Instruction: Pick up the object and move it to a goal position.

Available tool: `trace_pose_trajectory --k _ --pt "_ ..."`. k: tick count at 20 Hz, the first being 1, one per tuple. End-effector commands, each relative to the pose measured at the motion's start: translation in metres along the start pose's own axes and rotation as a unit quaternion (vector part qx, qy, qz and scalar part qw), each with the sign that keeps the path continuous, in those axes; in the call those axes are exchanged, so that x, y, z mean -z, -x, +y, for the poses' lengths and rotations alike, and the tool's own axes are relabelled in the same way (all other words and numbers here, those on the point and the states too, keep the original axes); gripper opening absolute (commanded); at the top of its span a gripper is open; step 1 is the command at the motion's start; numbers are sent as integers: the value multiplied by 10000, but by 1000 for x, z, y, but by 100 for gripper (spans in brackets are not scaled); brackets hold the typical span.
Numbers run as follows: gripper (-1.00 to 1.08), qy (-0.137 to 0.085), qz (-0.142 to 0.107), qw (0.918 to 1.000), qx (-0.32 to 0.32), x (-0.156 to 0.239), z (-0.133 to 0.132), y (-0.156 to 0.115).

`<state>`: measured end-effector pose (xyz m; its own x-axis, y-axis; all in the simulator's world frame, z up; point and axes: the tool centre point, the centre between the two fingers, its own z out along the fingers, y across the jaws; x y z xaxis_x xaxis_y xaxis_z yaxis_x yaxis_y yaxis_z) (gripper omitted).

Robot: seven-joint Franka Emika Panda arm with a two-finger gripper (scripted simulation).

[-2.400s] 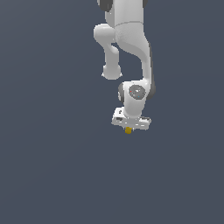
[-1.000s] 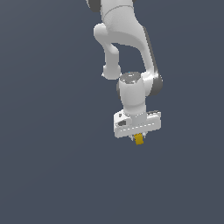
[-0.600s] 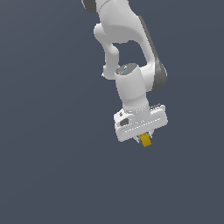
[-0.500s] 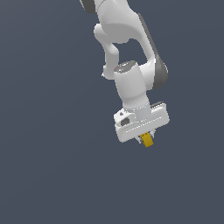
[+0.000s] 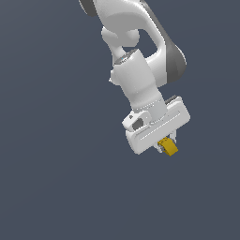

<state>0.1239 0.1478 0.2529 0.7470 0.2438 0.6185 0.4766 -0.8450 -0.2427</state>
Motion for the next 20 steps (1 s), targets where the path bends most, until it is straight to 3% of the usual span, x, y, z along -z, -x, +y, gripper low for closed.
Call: trace_pose_trajectory --k 1,8,20 --pt "-100 -149 183 9995 189 11 -5 -15" --pt "-100 -575 670 9936 701 42 -21 -51" --pt "-100 -1174 1310 9744 1397 92 -44 -92"
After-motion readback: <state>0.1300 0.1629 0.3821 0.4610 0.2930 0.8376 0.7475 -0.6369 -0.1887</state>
